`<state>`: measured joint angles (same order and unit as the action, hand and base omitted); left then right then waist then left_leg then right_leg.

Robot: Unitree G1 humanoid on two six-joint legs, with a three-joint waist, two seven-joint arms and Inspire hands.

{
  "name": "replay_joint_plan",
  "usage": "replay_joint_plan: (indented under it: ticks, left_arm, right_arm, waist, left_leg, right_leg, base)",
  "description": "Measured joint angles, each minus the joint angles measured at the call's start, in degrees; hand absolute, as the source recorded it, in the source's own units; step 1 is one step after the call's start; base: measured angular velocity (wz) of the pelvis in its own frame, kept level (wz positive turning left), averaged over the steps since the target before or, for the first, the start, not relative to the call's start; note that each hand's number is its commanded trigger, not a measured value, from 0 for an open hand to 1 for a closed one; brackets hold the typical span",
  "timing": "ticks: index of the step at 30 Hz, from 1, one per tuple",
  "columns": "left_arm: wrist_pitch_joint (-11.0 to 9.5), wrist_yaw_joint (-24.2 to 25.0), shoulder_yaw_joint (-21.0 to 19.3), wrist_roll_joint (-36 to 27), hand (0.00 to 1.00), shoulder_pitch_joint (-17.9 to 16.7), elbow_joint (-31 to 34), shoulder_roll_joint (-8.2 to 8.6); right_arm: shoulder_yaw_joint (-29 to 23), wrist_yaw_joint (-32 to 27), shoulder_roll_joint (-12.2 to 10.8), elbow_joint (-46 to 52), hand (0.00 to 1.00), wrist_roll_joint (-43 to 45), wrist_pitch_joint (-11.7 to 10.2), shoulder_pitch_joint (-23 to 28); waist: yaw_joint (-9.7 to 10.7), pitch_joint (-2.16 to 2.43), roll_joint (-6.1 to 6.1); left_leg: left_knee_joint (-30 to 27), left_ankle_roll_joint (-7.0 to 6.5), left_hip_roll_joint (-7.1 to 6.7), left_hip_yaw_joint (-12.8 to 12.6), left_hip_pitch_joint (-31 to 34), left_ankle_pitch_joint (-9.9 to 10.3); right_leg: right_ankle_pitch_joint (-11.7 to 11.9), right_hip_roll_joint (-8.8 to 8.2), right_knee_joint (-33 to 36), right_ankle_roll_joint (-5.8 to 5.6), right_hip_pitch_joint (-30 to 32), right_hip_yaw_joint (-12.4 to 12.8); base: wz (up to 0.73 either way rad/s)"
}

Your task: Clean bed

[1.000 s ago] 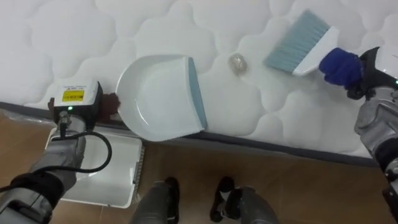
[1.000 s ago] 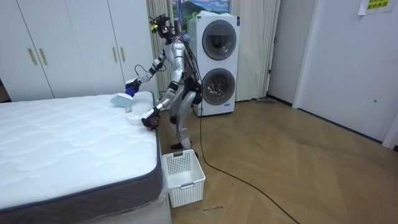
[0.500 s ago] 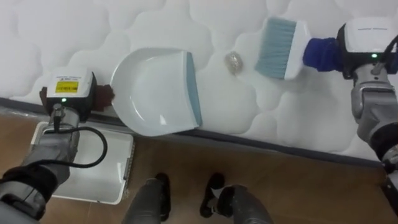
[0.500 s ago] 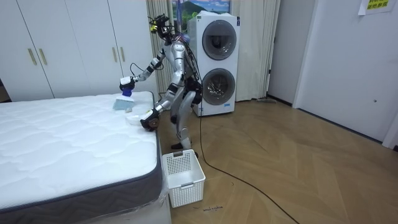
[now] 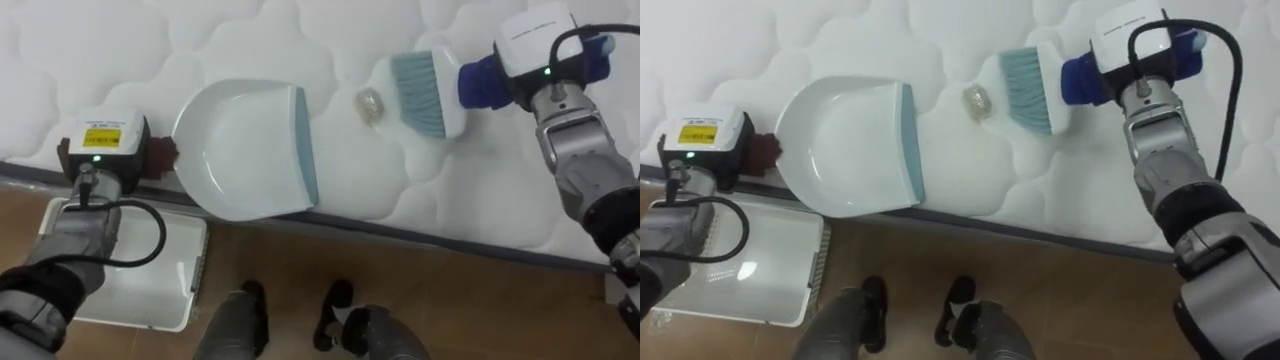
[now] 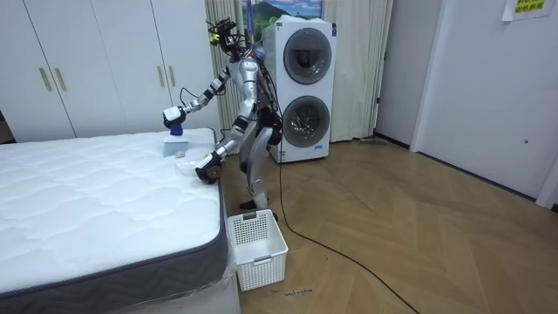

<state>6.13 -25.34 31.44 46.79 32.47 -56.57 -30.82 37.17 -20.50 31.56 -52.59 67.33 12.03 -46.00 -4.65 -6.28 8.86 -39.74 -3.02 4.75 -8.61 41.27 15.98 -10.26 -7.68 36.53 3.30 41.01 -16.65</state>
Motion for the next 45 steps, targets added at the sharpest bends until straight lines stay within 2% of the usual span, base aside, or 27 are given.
replay_joint_plan:
  ticks: [6,10,13,17,22,26,34,36,38,40,41,43,45]
  left_arm:
    - [-0.5,0.8,0.0,-0.1,1.00,0.3,0.0,-0.10]
    - [-1.3,1.3,0.3,-1.0,1.00,0.3,-0.4,-0.10]
    - [-1.2,1.3,0.3,-1.0,1.00,0.1,-0.3,-0.06]
    - [-1.2,1.3,0.3,-0.9,1.00,0.1,-0.3,0.50]
    - [-1.3,1.3,0.3,0.0,1.00,0.1,-0.3,1.47]
    - [-1.2,1.3,0.3,0.0,1.00,0.1,-0.3,2.85]
    - [-2.0,1.2,0.2,2.3,1.00,-0.4,-0.6,3.17]
    - [-2.0,0.9,0.1,2.5,1.00,-0.6,-1.0,3.13]
    - [-2.3,0.5,0.2,3.0,1.00,-1.2,-1.0,3.25]
    - [-2.5,0.5,0.2,3.0,1.00,-1.7,-1.0,3.49]
    - [-2.5,0.5,0.3,3.0,1.00,-1.8,-1.1,3.71]
    - [-2.5,0.4,0.4,3.0,1.00,-1.8,-1.4,4.58]
    - [-2.5,0.4,0.4,3.0,1.00,-1.8,-2.0,5.56]
  right_arm:
    - [0.4,1.7,0.0,0.3,1.00,0.4,-0.2,0.2]
    - [1.5,2.5,-0.1,2.8,1.00,-0.1,-1.0,2.3]
    - [1.7,2.6,-1.4,5.0,1.00,-0.6,-1.5,4.2]
    - [2.0,2.5,-4.5,6.6,1.00,0.0,-2.0,4.9]
    - [2.4,2.5,-4.9,8.6,1.00,-0.2,-3.5,4.9]
    - [3.3,4.0,-5.9,10.7,1.00,-5.1,-3.8,5.0]
    - [3.2,9.6,-10.5,15.5,1.00,-18.2,-6.5,5.0]
    - [3.2,10.8,-11.0,16.5,1.00,-21.8,-7.2,5.0]
    - [3.2,12.4,-11.5,17.9,1.00,-27.3,-10.2,5.0]
    - [3.2,13.5,-12.9,18.3,1.00,-30.2,-11.6,5.0]
    - [3.2,14.2,-13.7,18.4,1.00,-32.6,-12.7,5.0]
    - [3.2,15.4,-14.3,18.4,1.00,-35.4,-13.8,5.0]
    - [3.2,16.4,-14.6,18.4,1.00,-37.6,-14.2,5.0]
  waist:
    - [0.1,0.00,0.00]
    - [0.1,0.02,-0.04]
    - [0.0,0.04,-0.09]
    - [-0.2,0.13,-0.79]
    - [-1.3,0.14,-1.24]
    - [-1.8,0.18,-1.51]
    - [-2.0,0.36,-1.84]
    - [-2.2,0.44,-2.13]
    - [-2.5,0.71,-2.63]
    - [-2.6,0.92,-3.10]
    - [-2.6,0.88,-3.21]
    - [-2.8,0.91,-3.64]
    - [-2.8,0.89,-3.93]
  left_leg:
    - [0.0,0.22,-0.14,0.8,-0.1,-0.1]
    - [0.3,0.25,-0.06,1.1,-1.2,-0.1]
    - [0.3,0.29,0.59,1.2,-1.2,-0.1]
    - [0.4,0.28,0.51,1.3,-1.2,-0.1]
    - [1.0,0.45,0.23,1.2,-1.8,-0.3]
    - [1.2,0.69,0.37,1.1,-1.9,-0.4]
    - [1.1,1.11,0.47,1.1,-1.5,-0.6]
    - [0.9,1.12,0.36,1.1,-1.3,-0.6]
    - [0.9,1.12,0.21,1.1,-1.4,-0.7]
    - [0.8,1.09,0.07,1.1,-1.4,-0.7]
    - [0.9,1.05,-0.47,1.2,-1.7,-0.8]
    - [0.9,0.85,-0.63,1.3,-1.8,-0.9]
    - [0.9,0.60,-1.48,1.3,-1.9,-1.1]
  right_leg:
    - [0.2,-0.04,0.0,0.20,-0.6,-0.8]
    - [0.3,0.47,-1.1,0.14,-2.1,-1.1]
    - [0.5,1.07,-2.4,0.22,-2.8,-1.5]
    - [0.7,1.00,-2.4,0.15,-2.8,-1.7]
    - [0.8,0.78,-1.9,0.05,-2.8,-1.3]
    - [0.7,1.05,-1.9,0.17,-2.8,-1.5]
    - [0.5,1.13,-1.2,0.69,-2.1,-1.6]
    - [0.5,0.83,-0.9,0.82,-1.9,-1.9]
    - [0.4,0.67,-0.6,0.84,-1.9,-1.9]
    - [0.4,0.47,-0.4,0.86,-1.9,-1.9]
    - [0.1,-0.14,0.2,0.90,-1.8,-2.0]
    - [-0.2,-0.77,0.9,0.83,-1.8,-2.0]
    - [-0.6,-1.54,1.7,0.71,-1.7,-1.8]
  base:
    - [0.05]
    - [0.00]
    - [-0.01]
    - [0.00]
    - [0.01]
    - [0.00]
    - [-0.01]
    - [0.02]
    - [0.00]
    - [0.03]
    - [0.10]
    - [0.14]
    - [0.15]
